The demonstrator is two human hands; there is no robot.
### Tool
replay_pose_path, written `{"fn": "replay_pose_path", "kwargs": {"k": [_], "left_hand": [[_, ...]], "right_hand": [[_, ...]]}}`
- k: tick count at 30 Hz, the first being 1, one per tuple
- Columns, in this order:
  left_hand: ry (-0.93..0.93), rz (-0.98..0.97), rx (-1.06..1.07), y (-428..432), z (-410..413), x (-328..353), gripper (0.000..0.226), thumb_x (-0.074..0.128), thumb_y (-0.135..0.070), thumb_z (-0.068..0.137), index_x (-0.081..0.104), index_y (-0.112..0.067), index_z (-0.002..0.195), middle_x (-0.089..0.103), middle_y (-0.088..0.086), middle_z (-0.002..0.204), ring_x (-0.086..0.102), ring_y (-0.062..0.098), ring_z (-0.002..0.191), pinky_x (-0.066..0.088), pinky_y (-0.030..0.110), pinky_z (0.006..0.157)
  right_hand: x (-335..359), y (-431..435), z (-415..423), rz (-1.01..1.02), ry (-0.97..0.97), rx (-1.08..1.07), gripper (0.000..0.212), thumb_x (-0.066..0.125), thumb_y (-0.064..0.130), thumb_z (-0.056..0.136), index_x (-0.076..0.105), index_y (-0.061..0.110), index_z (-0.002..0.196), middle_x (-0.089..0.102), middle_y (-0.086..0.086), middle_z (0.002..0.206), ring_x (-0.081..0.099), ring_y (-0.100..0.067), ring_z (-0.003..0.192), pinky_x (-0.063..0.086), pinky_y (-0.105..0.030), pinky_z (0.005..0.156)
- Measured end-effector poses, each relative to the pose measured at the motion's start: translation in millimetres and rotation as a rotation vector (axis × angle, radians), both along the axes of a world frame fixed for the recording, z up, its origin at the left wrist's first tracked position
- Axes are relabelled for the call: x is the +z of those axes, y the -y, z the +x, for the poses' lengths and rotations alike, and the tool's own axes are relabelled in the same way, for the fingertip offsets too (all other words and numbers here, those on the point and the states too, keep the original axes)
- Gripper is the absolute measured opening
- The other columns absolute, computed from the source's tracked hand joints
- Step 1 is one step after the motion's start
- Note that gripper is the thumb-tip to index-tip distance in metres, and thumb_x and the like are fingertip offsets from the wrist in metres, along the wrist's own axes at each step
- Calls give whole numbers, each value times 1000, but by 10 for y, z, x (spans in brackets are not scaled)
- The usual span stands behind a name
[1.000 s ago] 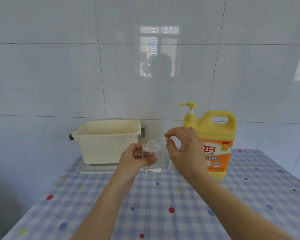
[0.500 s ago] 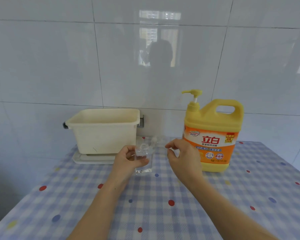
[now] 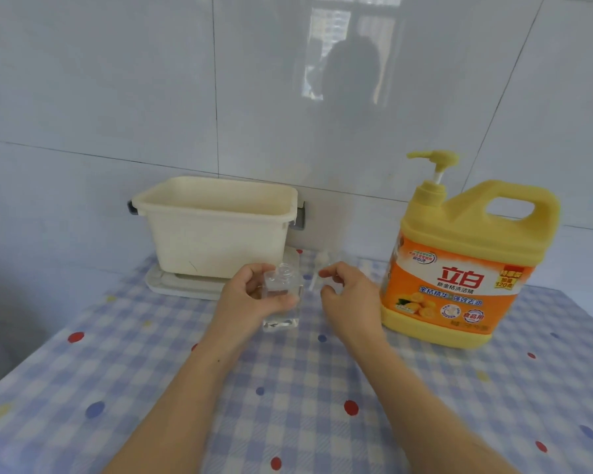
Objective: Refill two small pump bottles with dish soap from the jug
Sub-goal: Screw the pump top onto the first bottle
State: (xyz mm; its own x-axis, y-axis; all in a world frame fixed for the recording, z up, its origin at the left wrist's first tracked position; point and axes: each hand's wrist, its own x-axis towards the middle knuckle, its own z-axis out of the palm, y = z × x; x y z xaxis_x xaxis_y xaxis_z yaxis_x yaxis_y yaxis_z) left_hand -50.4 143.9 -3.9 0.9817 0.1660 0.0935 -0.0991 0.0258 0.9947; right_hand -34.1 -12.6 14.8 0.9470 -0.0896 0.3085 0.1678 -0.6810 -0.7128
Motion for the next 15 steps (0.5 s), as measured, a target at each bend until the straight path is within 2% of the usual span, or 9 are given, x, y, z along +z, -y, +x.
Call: {"fn": "replay_pose_path", "kwargs": {"k": [1,2,4,6,10,15], "left_hand": [[1,-2,7,-2,4,-7,54,89,-8,60,63,-23,105,71,1,108,66,21,104,54,39,93],[3,-5,16,0,12,-12,53,88,-6,60,62,-23,104,71,2,108,66,21,104,54,38,92],[8,-5,21,-4,25,-18,52,87,-2,61,62,-23,103,70,3,107,66,22,103,55,37,90],[5,7,11,-6,43,-18,52,87,-2,61,62,-22,102,71,4,108,66,23,103,55,38,91],[-11,48,-9,-2,48,-22,51,88,-4,62,63,-19,103,71,2,106,66,21,102,54,36,91],[-16,79,-36,4,27,-19,41,83,1,65,63,-19,95,72,1,99,66,16,90,55,23,69]], "right_hand": [[5,-28,55,-11,-10,4,28,52,9,94,62,22,116,60,4,124,52,2,71,36,1,50],[17,-51,107,-28,-10,5,31,52,9,93,62,22,119,59,3,125,56,-2,83,37,0,61],[29,-120,218,-64,-6,12,36,52,7,90,61,21,122,58,2,130,55,-13,109,38,-14,82],[35,-179,331,-131,-3,11,41,52,7,88,59,17,126,55,-1,133,52,-19,117,40,-24,92],[66,-218,544,-345,-17,12,45,49,12,88,54,11,133,55,-9,131,49,-28,118,43,-35,97],[89,-195,708,-690,-123,3,43,37,32,97,44,21,138,49,-13,131,44,-33,120,37,-43,99]]}}
